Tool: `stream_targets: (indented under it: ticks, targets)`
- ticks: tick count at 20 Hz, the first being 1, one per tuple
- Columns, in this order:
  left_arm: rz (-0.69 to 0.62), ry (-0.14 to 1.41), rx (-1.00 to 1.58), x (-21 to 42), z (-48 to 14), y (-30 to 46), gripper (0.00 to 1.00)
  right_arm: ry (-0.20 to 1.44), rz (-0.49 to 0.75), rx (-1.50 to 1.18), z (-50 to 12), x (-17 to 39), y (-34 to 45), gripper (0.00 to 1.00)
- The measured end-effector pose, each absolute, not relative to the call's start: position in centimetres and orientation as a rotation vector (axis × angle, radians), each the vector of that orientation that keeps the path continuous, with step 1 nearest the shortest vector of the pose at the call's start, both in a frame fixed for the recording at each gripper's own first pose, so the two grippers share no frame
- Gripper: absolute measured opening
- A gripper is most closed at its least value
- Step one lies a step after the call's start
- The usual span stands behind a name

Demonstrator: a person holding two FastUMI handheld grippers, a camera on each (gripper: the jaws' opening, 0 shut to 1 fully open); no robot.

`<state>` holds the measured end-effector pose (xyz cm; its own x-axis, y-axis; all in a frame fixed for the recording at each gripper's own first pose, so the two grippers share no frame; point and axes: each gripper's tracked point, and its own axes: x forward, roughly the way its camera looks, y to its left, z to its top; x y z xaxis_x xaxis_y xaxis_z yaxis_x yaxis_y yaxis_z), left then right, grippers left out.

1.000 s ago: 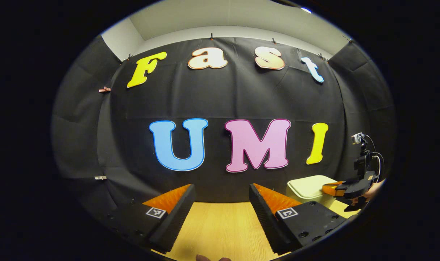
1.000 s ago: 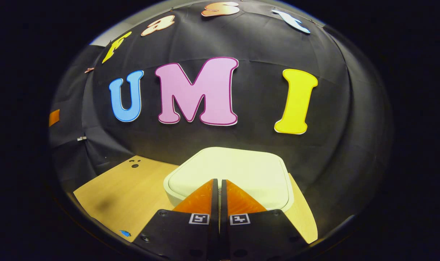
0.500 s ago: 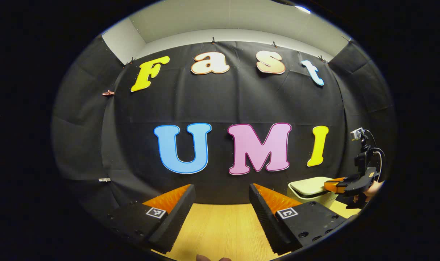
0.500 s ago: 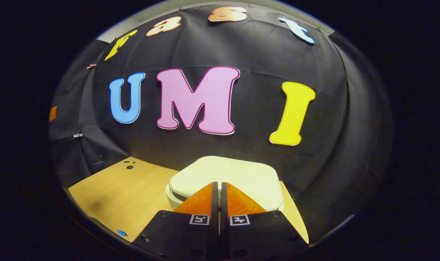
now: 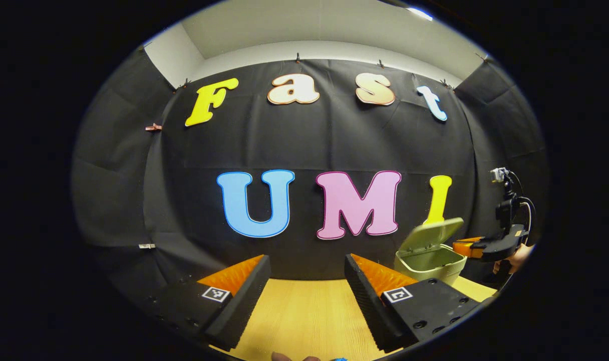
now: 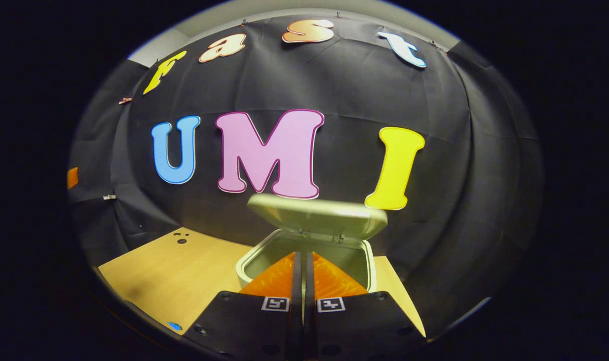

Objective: Press the lid of the desktop garbage bin to open it, pick up the crumpled paper on the desktop and throw it into the bin, then pick up the pop can on the desktop and drop it into the bin, and finally close the garbage bin lid.

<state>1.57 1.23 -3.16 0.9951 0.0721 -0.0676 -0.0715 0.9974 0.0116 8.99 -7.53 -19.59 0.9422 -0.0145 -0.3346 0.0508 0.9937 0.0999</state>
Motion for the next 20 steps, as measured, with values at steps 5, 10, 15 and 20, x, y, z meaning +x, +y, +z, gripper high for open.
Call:
stream_targets:
  ticks: [5, 10, 15, 20]
  targets:
    - [0.058, 0.069, 0.004, 0.6, -3.3, 1.2, 0.95, 0.311, -0.034, 0.091, -17.9, 7.4, -7.1, 0.06]
    - [0.046, 0.075, -0.007, 0.0, -3.9, 1.2, 0.95, 0.291, -0.021, 0.046, -16.6, 5.7, -6.4, 0.20]
    - [0.036, 0.081, -0.014, -0.4, -4.5, 1.1, 0.95, 0.267, -0.012, 0.066, -15.1, 4.3, -5.6, 0.41]
    - [0.016, 0.094, -0.017, -1.0, -5.7, 0.9, 0.95, 0.254, 0.000, 0.078, -14.7, 2.8, -4.7, 0.52]
